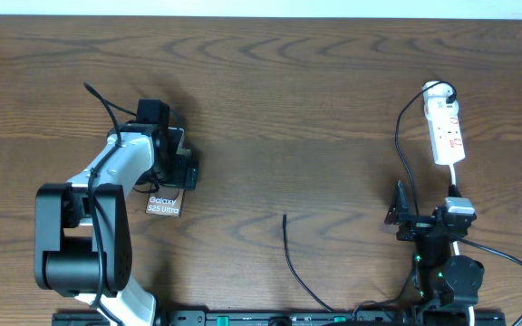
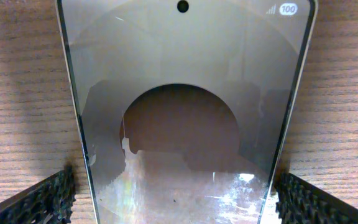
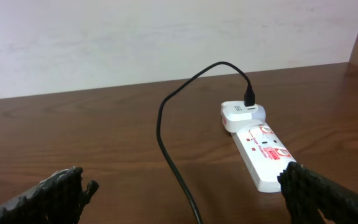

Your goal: Plug charger to phone and switch on socket

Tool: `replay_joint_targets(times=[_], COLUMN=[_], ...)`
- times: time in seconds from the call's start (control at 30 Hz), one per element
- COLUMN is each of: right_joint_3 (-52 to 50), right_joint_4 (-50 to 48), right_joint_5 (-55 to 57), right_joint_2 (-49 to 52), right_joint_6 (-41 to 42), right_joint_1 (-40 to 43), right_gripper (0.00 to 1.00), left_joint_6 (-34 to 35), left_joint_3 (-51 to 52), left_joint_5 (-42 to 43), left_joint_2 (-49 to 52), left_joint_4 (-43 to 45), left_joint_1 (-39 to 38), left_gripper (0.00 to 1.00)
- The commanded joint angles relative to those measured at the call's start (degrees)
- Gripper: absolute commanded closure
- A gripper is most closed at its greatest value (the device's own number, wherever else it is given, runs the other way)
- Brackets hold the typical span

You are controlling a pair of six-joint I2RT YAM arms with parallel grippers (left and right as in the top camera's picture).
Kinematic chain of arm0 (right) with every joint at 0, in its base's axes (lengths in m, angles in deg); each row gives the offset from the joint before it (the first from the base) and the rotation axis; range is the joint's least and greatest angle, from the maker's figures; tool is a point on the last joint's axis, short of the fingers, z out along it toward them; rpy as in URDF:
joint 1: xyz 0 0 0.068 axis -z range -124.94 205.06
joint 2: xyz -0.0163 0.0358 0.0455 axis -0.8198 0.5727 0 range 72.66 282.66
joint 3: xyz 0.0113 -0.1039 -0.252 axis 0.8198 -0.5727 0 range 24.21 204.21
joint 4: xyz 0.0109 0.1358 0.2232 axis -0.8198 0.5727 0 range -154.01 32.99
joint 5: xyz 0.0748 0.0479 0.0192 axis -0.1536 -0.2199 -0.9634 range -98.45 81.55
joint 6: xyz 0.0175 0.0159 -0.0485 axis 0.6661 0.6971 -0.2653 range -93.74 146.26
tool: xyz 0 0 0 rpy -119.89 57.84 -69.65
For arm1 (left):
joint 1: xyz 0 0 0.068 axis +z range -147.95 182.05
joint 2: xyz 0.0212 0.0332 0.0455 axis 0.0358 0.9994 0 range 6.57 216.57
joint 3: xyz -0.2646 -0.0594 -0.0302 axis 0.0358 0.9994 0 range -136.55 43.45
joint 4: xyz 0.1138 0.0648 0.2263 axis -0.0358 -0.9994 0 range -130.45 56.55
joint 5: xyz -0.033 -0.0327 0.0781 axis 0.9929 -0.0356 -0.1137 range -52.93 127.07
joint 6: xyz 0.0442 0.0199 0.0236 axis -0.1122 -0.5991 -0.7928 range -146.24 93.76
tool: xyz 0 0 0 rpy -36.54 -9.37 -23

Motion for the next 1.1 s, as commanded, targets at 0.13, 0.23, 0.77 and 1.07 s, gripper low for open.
replay_joint_targets(times=[0.13,0.23,0.77,1.07], right_joint_3=[-0.1,-0.1,-0.1,-0.1], right_joint_4=[0.2,0.2,0.2,0.2], right_joint_5=[-0.2,-0.2,-0.2,-0.2], right_joint_2=[-0.2,-0.2,-0.2,-0.2], right_joint_6=[-0.5,-0.5,-0.5,-0.5], right_joint_1=[-0.4,-0.4,-0.4,-0.4], right_gripper=[0.01,0.01,0.01,0.01], left_joint_6=[-0.7,-0.7,-0.7,-0.7], left_joint_3=[3.0,3.2,3.2,3.2], left_joint_5=[-0.9,-0.9,-0.9,-0.9], left_joint_2=[0.0,0.0,0.0,0.0], left_joint_4=[1.7,1.9,1.9,1.9], left_joint_1=[0.0,0.0,0.0,0.0], left_gripper=[0.00,0.00,0.08,0.17])
